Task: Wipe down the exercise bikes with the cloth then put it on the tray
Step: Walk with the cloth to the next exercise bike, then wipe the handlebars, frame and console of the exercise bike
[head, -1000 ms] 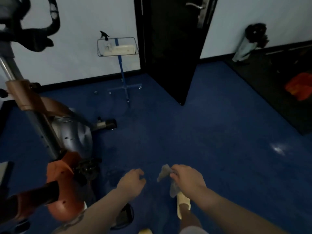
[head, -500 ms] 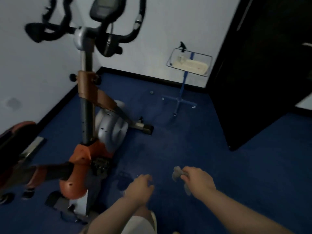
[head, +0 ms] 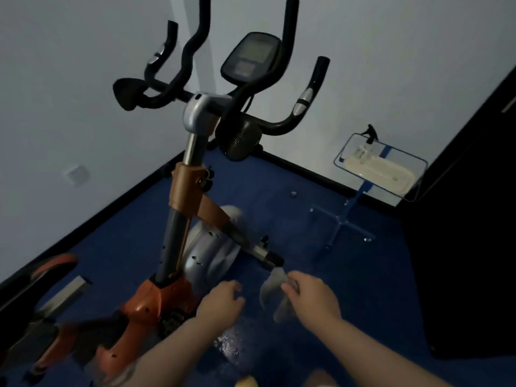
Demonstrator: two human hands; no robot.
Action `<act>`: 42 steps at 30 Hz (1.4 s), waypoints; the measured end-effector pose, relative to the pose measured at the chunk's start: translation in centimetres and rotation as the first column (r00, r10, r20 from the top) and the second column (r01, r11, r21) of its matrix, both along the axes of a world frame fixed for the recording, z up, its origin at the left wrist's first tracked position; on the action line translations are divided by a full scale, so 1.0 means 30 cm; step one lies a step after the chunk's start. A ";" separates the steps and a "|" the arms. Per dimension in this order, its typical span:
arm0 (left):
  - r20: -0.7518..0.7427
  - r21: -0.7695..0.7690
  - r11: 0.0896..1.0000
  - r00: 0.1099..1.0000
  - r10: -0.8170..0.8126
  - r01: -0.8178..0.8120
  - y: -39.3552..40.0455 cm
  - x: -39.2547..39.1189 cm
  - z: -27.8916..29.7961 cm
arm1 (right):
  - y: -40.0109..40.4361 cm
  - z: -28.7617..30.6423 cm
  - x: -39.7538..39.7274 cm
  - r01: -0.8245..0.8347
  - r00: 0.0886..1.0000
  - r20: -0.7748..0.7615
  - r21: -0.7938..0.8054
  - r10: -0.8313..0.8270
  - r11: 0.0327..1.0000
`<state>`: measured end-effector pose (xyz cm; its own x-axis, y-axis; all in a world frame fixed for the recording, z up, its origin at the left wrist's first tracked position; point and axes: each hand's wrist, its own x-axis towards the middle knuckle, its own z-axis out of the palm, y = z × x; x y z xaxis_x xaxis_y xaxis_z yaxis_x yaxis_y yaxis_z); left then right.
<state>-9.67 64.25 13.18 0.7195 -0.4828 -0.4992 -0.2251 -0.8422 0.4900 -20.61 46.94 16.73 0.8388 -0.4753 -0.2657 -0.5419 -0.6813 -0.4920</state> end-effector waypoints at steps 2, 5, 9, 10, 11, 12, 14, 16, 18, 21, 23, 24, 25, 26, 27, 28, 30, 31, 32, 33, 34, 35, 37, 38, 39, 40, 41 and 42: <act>0.041 -0.070 0.997 0.999 0.020 -0.017 -0.090 0.082 0.059 | -0.058 0.037 0.094 0.023 0.998 0.065 0.027 -0.025 0.999; 0.129 -0.147 0.988 0.990 0.058 -0.039 -0.215 0.218 0.136 | -0.153 0.080 0.242 0.046 0.985 0.159 0.088 -0.060 0.995; 0.183 -0.230 0.957 0.958 0.220 -0.176 -0.323 0.377 0.209 | -0.284 0.140 0.419 -0.021 0.966 0.257 0.188 -0.029 0.982; 0.193 -0.258 0.942 0.944 0.267 -0.213 -0.340 0.405 0.226 | -0.311 0.161 0.455 -0.046 0.954 0.297 0.219 -0.022 0.975; 0.196 -0.290 0.924 0.930 0.312 -0.249 -0.355 0.430 0.241 | -0.335 0.187 0.486 -0.069 0.936 0.350 0.254 -0.025 0.965; 0.188 -0.332 0.899 0.914 0.360 -0.286 -0.368 0.454 0.254 | -0.357 0.215 0.512 -0.091 0.914 0.405 0.294 -0.038 0.952; 0.148 -0.415 0.831 0.874 0.463 -0.370 -0.386 0.495 0.278 | -0.387 0.278 0.555 -0.116 0.856 0.507 0.383 -0.103 0.916; 0.091 -0.524 0.714 0.803 0.589 -0.464 -0.389 0.523 0.300 | -0.395 0.353 0.588 -0.130 0.776 0.599 0.457 -0.196 0.880; 0.062 -0.635 0.570 0.701 0.710 -0.521 -0.379 0.538 0.326 | -0.387 0.434 0.625 -0.160 0.663 0.700 0.478 -0.264 0.864; 0.001 -0.752 0.396 0.600 0.800 -0.527 -0.367 0.558 0.381 | -0.351 0.524 0.703 -0.285 0.515 0.841 0.352 -0.167 0.892; -0.091 -0.798 0.297 0.592 0.801 -0.525 -0.368 0.585 0.426 | -0.309 0.536 0.768 -0.364 0.521 0.853 0.212 0.010 0.907; -0.116 -0.803 0.280 0.599 0.792 -0.526 -0.370 0.597 0.446 | -0.285 0.533 0.796 -0.398 0.568 0.816 0.161 0.106 0.903; -0.119 -0.810 0.282 0.615 0.780 -0.515 -0.369 0.605 0.461 | -0.264 0.521 0.815 -0.427 0.625 0.751 0.102 0.212 0.898; -0.106 -0.818 0.297 0.637 0.764 -0.492 -0.368 0.610 0.476 | -0.248 0.501 0.825 -0.454 0.661 0.674 0.008 0.330 0.891; -0.086 -0.826 0.317 0.661 0.746 -0.465 -0.365 0.614 0.487 | -0.238 0.476 0.827 -0.476 0.670 0.596 -0.111 0.442 0.872; -0.070 -0.833 0.332 0.680 0.730 -0.443 -0.361 0.617 0.493 | -0.231 0.450 0.822 -0.481 0.667 0.545 -0.206 0.508 0.852; -0.076 -0.849 0.322 0.700 0.710 -0.418 -0.357 0.621 0.498 | -0.217 0.417 0.802 -0.424 0.701 0.535 -0.220 0.472 0.879; -0.081 -0.856 0.315 0.708 0.701 -0.410 -0.357 0.623 0.500 | -0.206 0.409 0.791 -0.368 0.742 0.541 -0.164 0.395 0.915; -0.078 -0.861 0.315 0.717 0.693 -0.399 -0.361 0.626 0.501 | -0.191 0.402 0.784 -0.309 0.782 0.538 -0.104 0.315 0.945; -0.068 -0.866 0.320 0.724 0.686 -0.385 -0.366 0.630 0.503 | -0.171 0.397 0.783 -0.253 0.815 0.524 -0.065 0.249 0.965; -0.053 -0.870 0.328 0.730 0.681 -0.369 -0.371 0.634 0.506 | -0.150 0.395 0.788 -0.203 0.840 0.504 -0.055 0.203 0.978; -0.036 -0.873 0.338 0.737 0.675 -0.352 -0.375 0.639 0.510 | -0.134 0.394 0.804 -0.166 0.856 0.484 -0.071 0.180 0.984; -0.007 -0.877 0.358 0.752 0.659 -0.322 -0.381 0.649 0.513 | -0.135 0.408 0.855 -0.119 0.881 0.440 -0.153 0.175 0.981; 0.003 -0.878 0.366 0.760 0.650 -0.310 -0.379 0.654 0.511 | -0.150 0.422 0.883 -0.113 0.894 0.413 -0.172 0.176 0.979; 0.008 -0.878 0.371 0.767 0.642 -0.302 -0.375 0.657 0.509 | -0.170 0.436 0.907 -0.126 0.905 0.383 -0.176 0.186 0.976; 0.005 -0.878 0.375 0.775 0.631 -0.299 -0.369 0.659 0.506 | -0.187 0.447 0.921 -0.146 0.908 0.369 -0.169 0.200 0.975; 0.000 -0.877 0.377 0.785 0.619 -0.298 -0.363 0.660 0.502 | -0.197 0.449 0.923 -0.155 0.898 0.393 -0.140 0.199 0.978; -0.008 -0.877 0.378 0.794 0.608 -0.298 -0.358 0.661 0.499 | -0.196 0.444 0.912 -0.142 0.875 0.455 -0.084 0.165 0.986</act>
